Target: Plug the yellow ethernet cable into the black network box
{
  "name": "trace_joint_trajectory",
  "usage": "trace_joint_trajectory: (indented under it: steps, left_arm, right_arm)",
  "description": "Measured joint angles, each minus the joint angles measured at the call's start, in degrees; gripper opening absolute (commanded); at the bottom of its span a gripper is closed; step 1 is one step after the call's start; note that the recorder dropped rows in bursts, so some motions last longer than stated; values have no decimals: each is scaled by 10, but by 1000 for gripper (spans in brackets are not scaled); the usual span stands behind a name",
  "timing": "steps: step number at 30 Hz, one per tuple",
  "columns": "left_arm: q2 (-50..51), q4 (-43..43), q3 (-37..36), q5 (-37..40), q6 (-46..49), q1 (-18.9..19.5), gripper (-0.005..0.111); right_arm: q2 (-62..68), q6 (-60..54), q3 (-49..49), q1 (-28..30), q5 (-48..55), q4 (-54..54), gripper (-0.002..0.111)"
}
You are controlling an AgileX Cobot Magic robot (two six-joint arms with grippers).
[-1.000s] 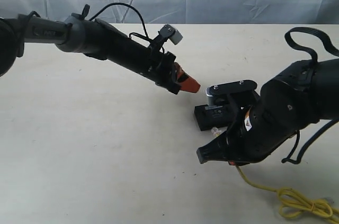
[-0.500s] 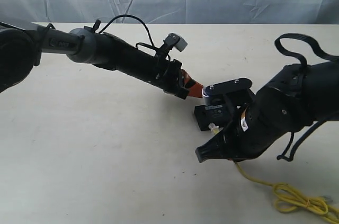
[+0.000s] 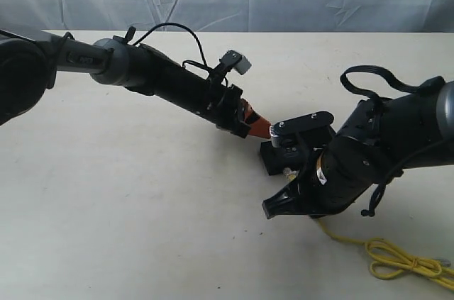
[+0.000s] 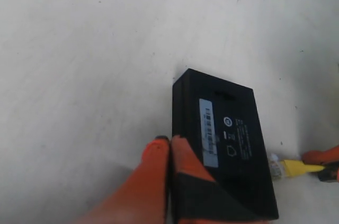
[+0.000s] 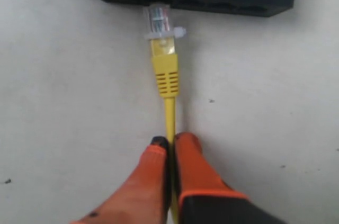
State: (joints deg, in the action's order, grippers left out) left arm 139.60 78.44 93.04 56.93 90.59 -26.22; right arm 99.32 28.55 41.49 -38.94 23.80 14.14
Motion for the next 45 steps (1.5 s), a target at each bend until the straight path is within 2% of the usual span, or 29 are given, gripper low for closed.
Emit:
trace_joint_trajectory:
  steps: [45]
  left_arm:
    - [6,-21,0,4,-1,0,0]
  right_arm:
    - [10,35,0,0,-3,17,-1]
